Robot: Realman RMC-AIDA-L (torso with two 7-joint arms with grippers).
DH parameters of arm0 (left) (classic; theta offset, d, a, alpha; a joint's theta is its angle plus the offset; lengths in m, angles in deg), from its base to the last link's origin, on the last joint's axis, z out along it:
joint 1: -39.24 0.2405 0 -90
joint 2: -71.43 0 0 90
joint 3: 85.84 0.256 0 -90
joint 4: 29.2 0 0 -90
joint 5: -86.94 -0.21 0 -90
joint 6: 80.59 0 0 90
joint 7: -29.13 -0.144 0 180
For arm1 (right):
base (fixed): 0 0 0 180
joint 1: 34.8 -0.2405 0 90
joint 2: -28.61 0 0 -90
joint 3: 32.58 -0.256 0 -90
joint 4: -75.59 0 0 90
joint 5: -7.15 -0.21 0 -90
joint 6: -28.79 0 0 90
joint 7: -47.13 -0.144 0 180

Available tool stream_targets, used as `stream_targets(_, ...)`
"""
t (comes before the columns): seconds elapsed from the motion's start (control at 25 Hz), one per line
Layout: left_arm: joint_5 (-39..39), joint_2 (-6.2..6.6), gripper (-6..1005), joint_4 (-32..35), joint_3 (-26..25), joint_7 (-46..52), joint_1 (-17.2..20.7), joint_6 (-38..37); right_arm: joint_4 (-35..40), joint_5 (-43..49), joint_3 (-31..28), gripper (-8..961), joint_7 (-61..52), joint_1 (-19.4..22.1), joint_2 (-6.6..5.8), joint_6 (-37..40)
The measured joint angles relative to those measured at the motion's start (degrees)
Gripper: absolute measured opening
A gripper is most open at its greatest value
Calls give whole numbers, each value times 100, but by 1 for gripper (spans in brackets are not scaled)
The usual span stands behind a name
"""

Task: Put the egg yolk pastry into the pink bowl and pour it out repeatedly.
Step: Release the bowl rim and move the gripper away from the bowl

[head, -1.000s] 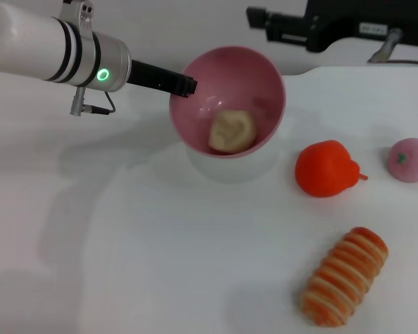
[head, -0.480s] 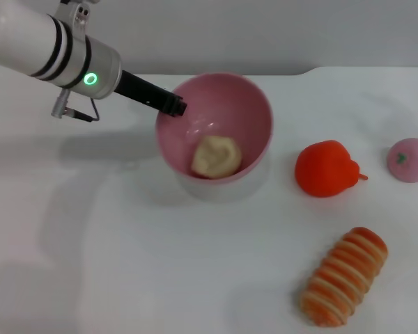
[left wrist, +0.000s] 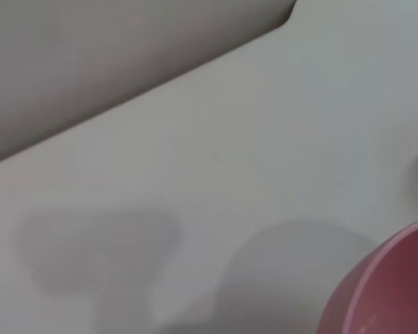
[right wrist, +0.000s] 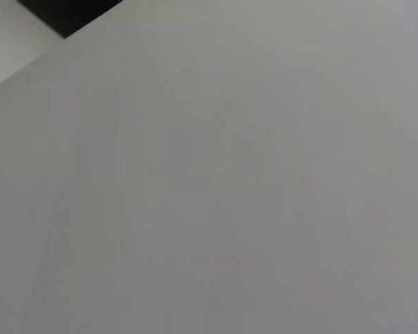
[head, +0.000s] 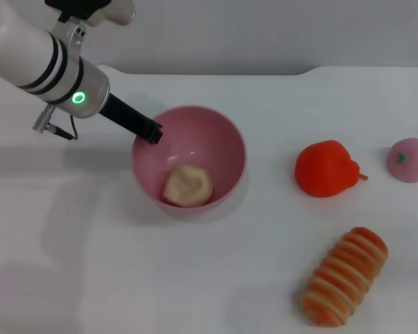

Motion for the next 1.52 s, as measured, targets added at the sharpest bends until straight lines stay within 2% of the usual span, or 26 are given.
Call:
stream_targets(0.2,-8,-5,35,-13,34,1,58,-9,-176,-12,-66,580,-24,-31,-12,146)
stream_targets(0.64,-28,-70,35,-176,57,-58,430,47,-181,-6,-75,580,-109,-300,-23,377)
stream_targets(1.4,-28,-57,34,-186,36,-11,386,-19,-254,2,-101,579,-187,-337,-26,380)
stream_targets(1.52,-24,-57,116,-167,4,-7,382,-59,-259,-4,-134,579,-192,-325,-29,383)
